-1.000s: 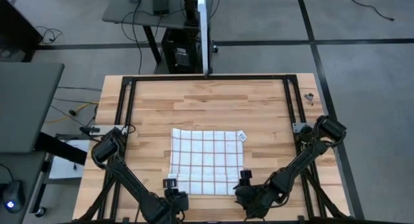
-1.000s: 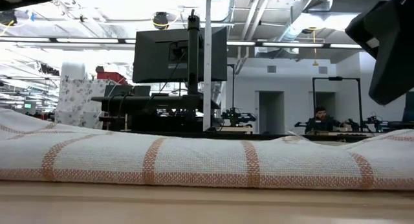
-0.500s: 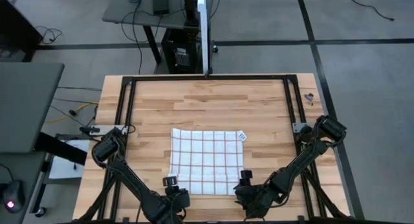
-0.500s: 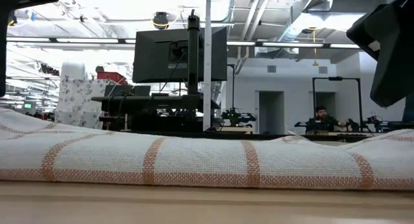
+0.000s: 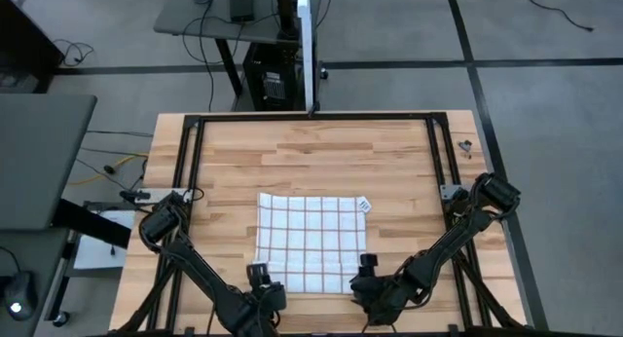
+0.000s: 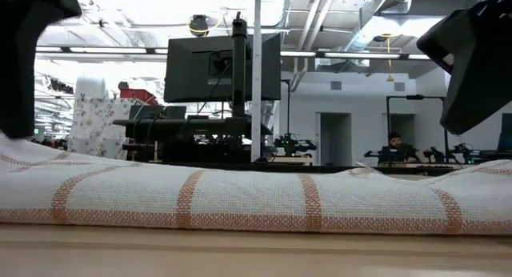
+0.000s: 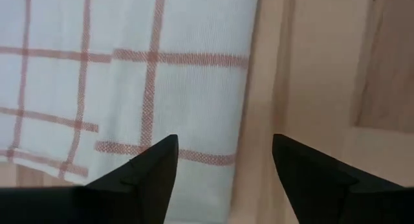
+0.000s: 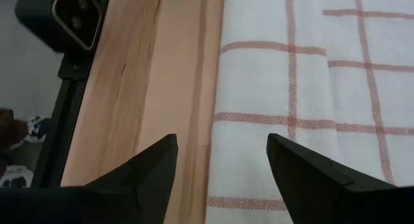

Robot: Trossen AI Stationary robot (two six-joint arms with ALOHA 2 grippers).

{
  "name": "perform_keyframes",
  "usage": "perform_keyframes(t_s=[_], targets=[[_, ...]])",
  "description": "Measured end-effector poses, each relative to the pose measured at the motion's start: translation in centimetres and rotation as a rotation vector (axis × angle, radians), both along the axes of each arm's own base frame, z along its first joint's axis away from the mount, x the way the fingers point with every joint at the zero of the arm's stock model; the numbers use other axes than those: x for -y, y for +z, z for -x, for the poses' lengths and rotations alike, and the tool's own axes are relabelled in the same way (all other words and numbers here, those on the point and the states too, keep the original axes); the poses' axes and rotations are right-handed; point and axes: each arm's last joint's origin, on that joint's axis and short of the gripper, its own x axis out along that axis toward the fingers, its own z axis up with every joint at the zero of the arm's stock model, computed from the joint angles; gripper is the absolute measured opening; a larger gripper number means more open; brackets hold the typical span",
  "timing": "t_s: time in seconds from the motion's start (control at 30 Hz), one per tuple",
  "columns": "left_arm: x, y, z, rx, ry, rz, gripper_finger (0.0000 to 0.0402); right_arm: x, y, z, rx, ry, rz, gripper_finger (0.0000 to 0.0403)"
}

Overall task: Roll towel
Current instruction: Roll the white towel

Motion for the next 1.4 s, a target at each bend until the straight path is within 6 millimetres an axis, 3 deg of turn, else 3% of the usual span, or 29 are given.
perform_keyframes(t_s=[0.37, 0.53, 0.77, 1.23, 1.4], targets=[[-1.1, -2.7, 0.7, -0.019, -0.050, -0.035, 0.0229, -0.1, -0.1, 0.1, -0.002, 0.010, 0.007, 0.0232], [-1.1, -2.8, 0.6, -0.018, -0.091, -0.055, 0.0229, -0.5, -0.3, 0.5, -0.006, 0.025, 0.012, 0.0232], [-1.1, -2.8, 0.6, -0.011, -0.089, -0.057, 0.0228, -0.8, -3.1, 1.1, -0.068, -0.003, 0.124, 0.0232], [-1.1, -2.9, 0.5, -0.003, -0.096, -0.067, 0.0227, -0.1, -4.3, 0.8, -0.077, -0.058, 0.192, 0.0232], [-1.1, -2.9, 0.5, -0.008, -0.138, -0.086, 0.0201, 0.1, -4.4, 0.8, -0.087, -0.044, 0.214, 0.0220]])
